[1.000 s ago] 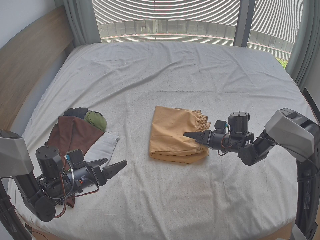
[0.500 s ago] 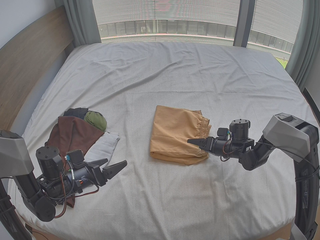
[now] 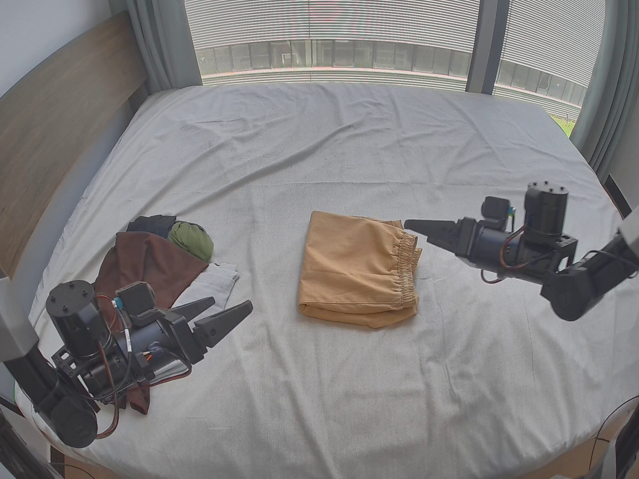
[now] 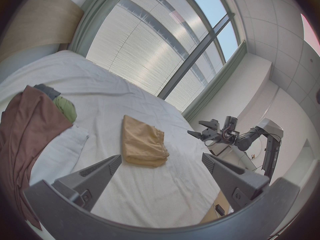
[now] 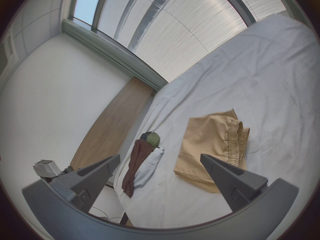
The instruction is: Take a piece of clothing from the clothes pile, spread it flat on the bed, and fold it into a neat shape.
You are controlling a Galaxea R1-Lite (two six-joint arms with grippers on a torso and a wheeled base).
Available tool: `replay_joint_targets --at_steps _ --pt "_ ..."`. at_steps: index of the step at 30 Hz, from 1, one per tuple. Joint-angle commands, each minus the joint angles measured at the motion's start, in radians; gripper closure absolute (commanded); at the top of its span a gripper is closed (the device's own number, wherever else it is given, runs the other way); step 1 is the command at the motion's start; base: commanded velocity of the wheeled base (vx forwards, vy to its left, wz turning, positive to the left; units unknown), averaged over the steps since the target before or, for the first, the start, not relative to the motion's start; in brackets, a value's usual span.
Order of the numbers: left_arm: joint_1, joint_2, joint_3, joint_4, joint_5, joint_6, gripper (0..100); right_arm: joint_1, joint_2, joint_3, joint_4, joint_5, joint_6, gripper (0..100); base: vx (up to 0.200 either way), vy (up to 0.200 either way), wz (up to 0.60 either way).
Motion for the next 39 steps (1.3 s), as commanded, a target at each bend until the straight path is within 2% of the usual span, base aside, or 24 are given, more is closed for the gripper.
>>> replay_joint_targets --at_steps 1,6,9,11,15,17,19,24,25,28,31,33,34,35,36,37,38,39 --pt "-0.131 -0.389 0.085 0.002 0.078 -0.027 0 -0.062 -0.710 0.328 0.178 -0.009 -0.116 0 0.000 0.000 0.00" --pt "-0.195 -0.494 0.158 0.002 0.230 -0.004 0 -0.168 -0.995 0.397 0.321 -0.007 -0.179 0 0.000 0.000 0.00" --pt "-0.194 -0.544 0.184 0.019 0.299 0.064 0 -0.203 -1.153 0.448 0.357 -0.004 -0.179 0 0.000 0.000 0.00" --pt "-0.191 -0.610 0.184 0.050 0.351 0.064 0 -0.209 -1.244 0.482 0.385 -0.006 -0.179 0 0.000 0.000 0.00" --pt "-0.168 -0.770 0.184 0.163 0.381 0.064 0 -0.236 -1.406 0.554 0.474 -0.006 -0.190 0 0.000 0.000 0.00" --pt "-0.140 -0.805 0.184 0.206 0.381 0.064 0 -0.240 -1.448 0.568 0.502 -0.006 -0.196 0 0.000 0.000 0.00" --pt "-0.051 -0.961 0.184 0.349 0.376 0.039 0 -0.236 -1.550 0.598 0.577 -0.006 -0.202 0 0.000 0.000 0.00" --pt "0.091 -1.262 0.184 0.629 0.339 -0.013 0 -0.234 -1.770 0.644 0.750 -0.006 -0.216 0 0.000 0.000 0.00" --pt "0.096 -1.271 0.184 0.637 0.336 -0.013 0 -0.234 -1.774 0.644 0.755 -0.006 -0.216 0 0.000 0.000 0.00" --pt "0.199 -1.492 0.184 0.861 0.227 -0.013 0 -0.245 -1.894 0.678 0.867 -0.006 -0.219 0 0.000 0.000 0.00" --pt "0.294 -1.664 0.184 1.048 0.123 -0.007 0 -0.289 -1.955 0.723 0.885 -0.010 -0.245 0 0.000 0.000 0.00" --pt "0.331 -1.744 0.184 1.131 0.077 0.001 0 -0.291 -1.959 0.749 0.881 -0.041 -0.271 0 0.000 0.000 0.00" --pt "0.355 -1.822 0.184 1.228 0.040 0.027 0 -0.291 -1.959 0.767 0.877 -0.133 -0.334 0 0.000 0.000 0.00" --pt "0.355 -1.822 0.184 1.228 0.040 0.027 0 -0.291 -1.959 0.767 0.877 -0.133 -0.334 0 0.000 0.000 0.00" --pt "0.346 -1.842 0.184 1.314 0.052 0.093 0 -0.291 -1.959 0.799 0.890 -0.271 -0.409 0 0.000 0.000 0.00" --pt "0.346 -1.842 0.184 1.327 0.058 0.111 0 -0.291 -1.959 0.818 0.890 -0.303 -0.426 0 0.000 0.000 0.00" --pt "0.346 -1.842 0.184 1.364 0.094 0.154 0 -0.291 -1.959 0.874 0.871 -0.414 -0.490 0 0.000 0.000 0.00" --pt "0.346 -1.842 0.184 1.364 0.094 0.154 0 -0.291 -1.959 0.874 0.871 -0.414 -0.490 0 0.000 0.000 0.00"
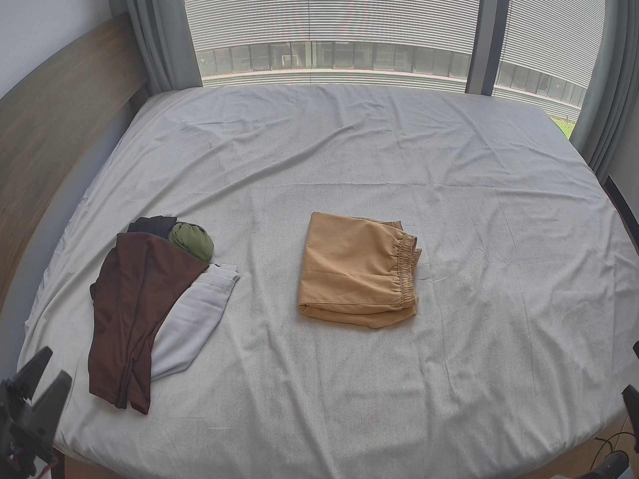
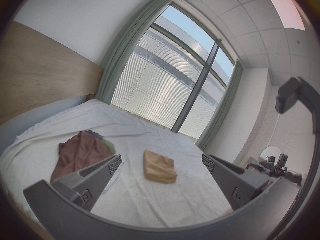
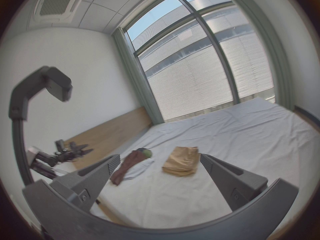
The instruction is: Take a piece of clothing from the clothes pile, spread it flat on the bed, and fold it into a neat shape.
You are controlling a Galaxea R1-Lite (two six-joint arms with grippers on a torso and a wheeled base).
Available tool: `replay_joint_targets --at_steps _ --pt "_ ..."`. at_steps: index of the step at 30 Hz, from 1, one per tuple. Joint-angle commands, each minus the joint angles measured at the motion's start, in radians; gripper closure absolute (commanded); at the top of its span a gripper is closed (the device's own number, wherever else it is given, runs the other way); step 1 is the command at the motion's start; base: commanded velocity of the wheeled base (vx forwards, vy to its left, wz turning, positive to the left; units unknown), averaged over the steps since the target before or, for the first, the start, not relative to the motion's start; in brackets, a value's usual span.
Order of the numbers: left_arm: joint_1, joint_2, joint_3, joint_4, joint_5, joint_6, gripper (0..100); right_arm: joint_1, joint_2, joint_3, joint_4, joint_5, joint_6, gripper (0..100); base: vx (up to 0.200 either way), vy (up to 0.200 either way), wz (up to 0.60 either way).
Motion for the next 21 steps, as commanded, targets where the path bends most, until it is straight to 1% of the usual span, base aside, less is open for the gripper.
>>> replay_joint_targets --at_steps 1,2,3,4,5,10,13,15,17,19,20,21 --pt "0.188 -0.485 0.017 0.446 -0.039 0.154 0 -0.048 -0.250 0.198 0.128 -0.403 -0.252 0 0.000 0.000 0.00" --pt "0.188 -0.485 0.017 0.497 -0.008 0.196 0 -0.049 -0.250 0.195 0.149 -0.435 -0.271 0 0.000 0.000 0.00" --pt "0.188 -0.485 0.017 0.524 0.004 0.220 0 -0.049 -0.250 0.192 0.154 -0.442 -0.280 0 0.000 0.000 0.00" --pt "0.190 -0.485 0.017 0.527 0.006 0.226 0 -0.049 -0.250 0.192 0.154 -0.443 -0.283 0 0.000 0.000 0.00" --pt "0.190 -0.485 0.017 0.534 0.018 0.254 0 -0.051 -0.250 0.194 0.154 -0.448 -0.283 0 0.000 0.000 0.00" --pt "0.190 -0.485 0.017 0.531 0.052 0.289 0 -0.049 -0.250 0.197 0.146 -0.457 -0.268 0 0.000 0.000 0.00" --pt "0.190 -0.485 0.017 0.534 0.079 0.317 0 -0.049 -0.250 0.204 0.123 -0.446 -0.283 0 0.000 0.000 0.00" --pt "0.190 -0.485 0.017 0.537 0.093 0.323 0 -0.049 -0.250 0.209 0.108 -0.409 -0.329 0 0.000 0.000 0.00" --pt "0.190 -0.485 0.017 0.535 0.102 0.326 0 -0.049 -0.250 0.211 0.105 -0.393 -0.330 0 0.000 0.000 0.00" --pt "0.190 -0.484 0.017 0.537 0.138 0.343 0 -0.049 -0.250 0.211 0.105 -0.386 -0.330 0 0.000 0.000 0.00" --pt "0.188 -0.484 0.017 0.561 0.213 0.384 0 -0.049 -0.250 0.220 0.096 -0.397 -0.320 0 0.000 0.000 0.00" --pt "0.190 -0.481 0.017 0.590 0.231 0.388 0 -0.051 -0.250 0.221 0.093 -0.402 -0.318 0 0.000 0.000 0.00"
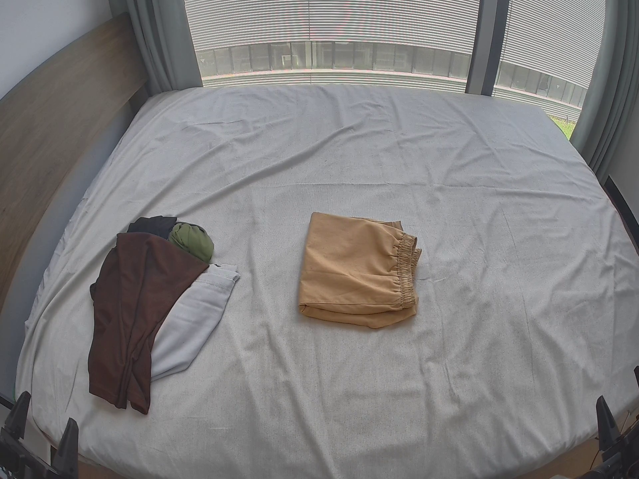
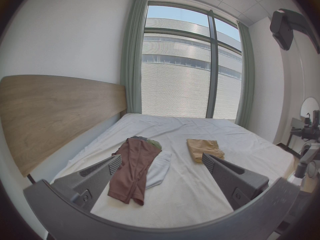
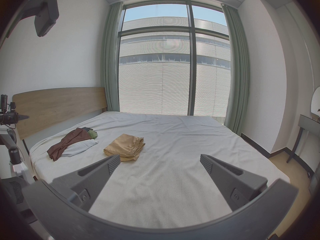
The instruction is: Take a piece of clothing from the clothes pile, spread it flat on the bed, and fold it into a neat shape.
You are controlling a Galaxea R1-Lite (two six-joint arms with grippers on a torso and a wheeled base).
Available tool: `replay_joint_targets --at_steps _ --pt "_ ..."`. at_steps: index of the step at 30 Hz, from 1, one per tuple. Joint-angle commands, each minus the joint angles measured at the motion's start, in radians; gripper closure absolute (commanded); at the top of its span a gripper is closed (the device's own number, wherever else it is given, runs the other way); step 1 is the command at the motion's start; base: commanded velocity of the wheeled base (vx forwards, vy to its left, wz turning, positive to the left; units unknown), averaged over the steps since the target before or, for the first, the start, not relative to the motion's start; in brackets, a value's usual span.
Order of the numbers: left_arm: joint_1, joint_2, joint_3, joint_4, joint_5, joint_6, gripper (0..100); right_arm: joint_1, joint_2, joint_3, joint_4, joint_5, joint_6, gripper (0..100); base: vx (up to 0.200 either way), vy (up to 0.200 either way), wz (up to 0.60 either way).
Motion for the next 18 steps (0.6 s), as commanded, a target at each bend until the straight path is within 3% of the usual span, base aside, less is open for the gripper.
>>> replay_joint_targets --at_steps 1,6,18 --pt "0.003 -0.021 0.016 0.072 0.080 0.047 0 -0.002 -0.017 0.020 -0.010 -0.016 0.011 0 0.000 0.000 0.00" --pt "-0.002 -0.022 0.018 0.051 0.046 0.063 0 0.001 -0.017 0.020 0.037 -0.070 0.046 0 0.000 0.000 0.00" --pt "0.000 -0.024 0.018 0.051 0.046 0.061 0 0.002 -0.017 0.020 0.036 -0.062 0.055 0 0.000 0.000 0.00"
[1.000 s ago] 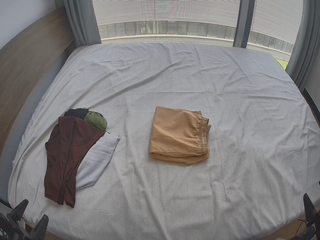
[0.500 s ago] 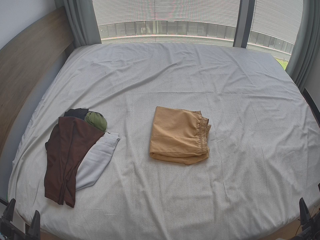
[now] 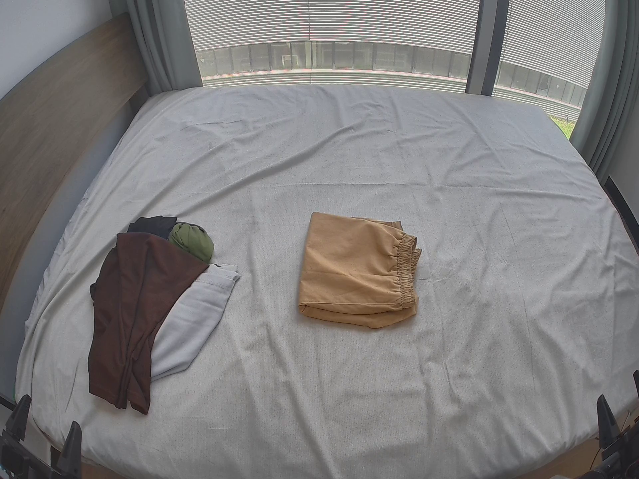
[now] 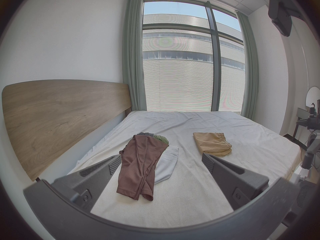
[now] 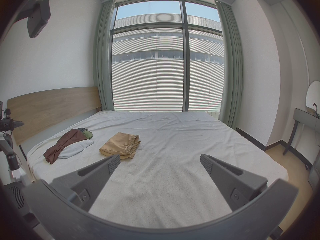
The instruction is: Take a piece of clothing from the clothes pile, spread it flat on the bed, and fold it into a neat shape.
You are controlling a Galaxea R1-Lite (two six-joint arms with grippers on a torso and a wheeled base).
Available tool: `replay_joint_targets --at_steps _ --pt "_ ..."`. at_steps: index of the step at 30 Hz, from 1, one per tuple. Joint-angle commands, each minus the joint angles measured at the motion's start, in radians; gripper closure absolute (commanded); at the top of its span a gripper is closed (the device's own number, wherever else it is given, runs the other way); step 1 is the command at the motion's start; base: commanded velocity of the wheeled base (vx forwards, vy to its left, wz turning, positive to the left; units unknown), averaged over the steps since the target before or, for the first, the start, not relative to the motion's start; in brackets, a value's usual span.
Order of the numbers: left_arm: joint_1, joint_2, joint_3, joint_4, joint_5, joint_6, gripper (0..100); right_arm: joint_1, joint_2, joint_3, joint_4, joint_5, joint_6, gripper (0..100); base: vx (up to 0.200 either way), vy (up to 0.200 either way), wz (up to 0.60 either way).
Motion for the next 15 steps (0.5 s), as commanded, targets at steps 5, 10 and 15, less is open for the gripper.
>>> replay_joint_targets --at_steps 5,10,15 --pt "0.002 -0.013 0.018 0.001 0.001 0.000 0 0.001 -0.010 0.018 0.000 -0.005 0.009 0 0.000 0.000 0.00" --pt "0.002 -0.013 0.018 0.001 0.001 0.000 0 0.001 -0.010 0.018 0.003 0.001 -0.008 0 0.000 0.000 0.00" --pt "0.002 -0.013 0.018 0.001 0.001 0.000 0 0.001 -0.010 0.018 0.003 0.000 -0.008 0 0.000 0.000 0.00"
